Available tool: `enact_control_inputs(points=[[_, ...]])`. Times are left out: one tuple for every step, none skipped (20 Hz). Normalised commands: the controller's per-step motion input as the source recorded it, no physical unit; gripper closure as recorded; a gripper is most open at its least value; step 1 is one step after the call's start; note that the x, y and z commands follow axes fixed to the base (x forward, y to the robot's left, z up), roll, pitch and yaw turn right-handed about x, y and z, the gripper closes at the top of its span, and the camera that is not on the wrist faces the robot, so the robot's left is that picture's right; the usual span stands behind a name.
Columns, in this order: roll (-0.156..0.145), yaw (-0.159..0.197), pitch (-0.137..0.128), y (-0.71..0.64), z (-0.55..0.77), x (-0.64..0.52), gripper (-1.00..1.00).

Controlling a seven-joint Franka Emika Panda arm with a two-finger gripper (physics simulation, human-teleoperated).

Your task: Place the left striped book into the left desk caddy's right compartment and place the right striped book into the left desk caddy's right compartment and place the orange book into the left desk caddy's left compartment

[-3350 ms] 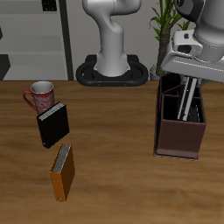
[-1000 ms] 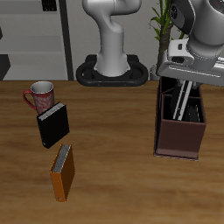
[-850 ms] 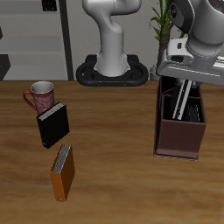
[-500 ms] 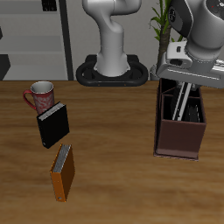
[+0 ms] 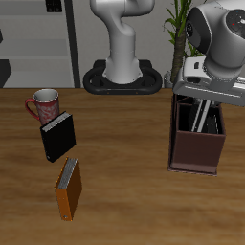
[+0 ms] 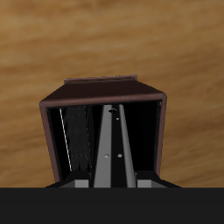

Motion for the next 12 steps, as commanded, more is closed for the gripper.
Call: enact_control_inputs(points=[[-0.014,-0.036,0.046,-0.04,-0.08,0.09,1.0],[0.024,-0.049,0.076,0.07,-0.2,0.05,1.0],[-0.008,0.011,0.002,-0.03,-0.04,0.07,1.0],[-0.093,0.049,0.011,-0.03,-0.07,0.08,1.0],[0.036,-0.071,0.077,0.03,-0.08,0.06,1.0],[0.002,-0.087,0.078,-0.06,-0.05,0.04,-1.0],[-0.076,-0.033,0.019,-0.05,0.04,0.05,-1.0],[0.088,0.013,-0.002,0.11,0.08,0.04,-1.0],[-0.021,-0.023,-0.043,-0.09,0.19,-0.12,-1.0],[0.019,-0.078,0.019,-0.06,0.18,-0.01,-1.0],[-0.046,-0.021,-0.014,-0.08,0.13,-0.03,-1.0],[0.0,0.037,-0.04,-0.01,0.18,-0.06,-1.0]])
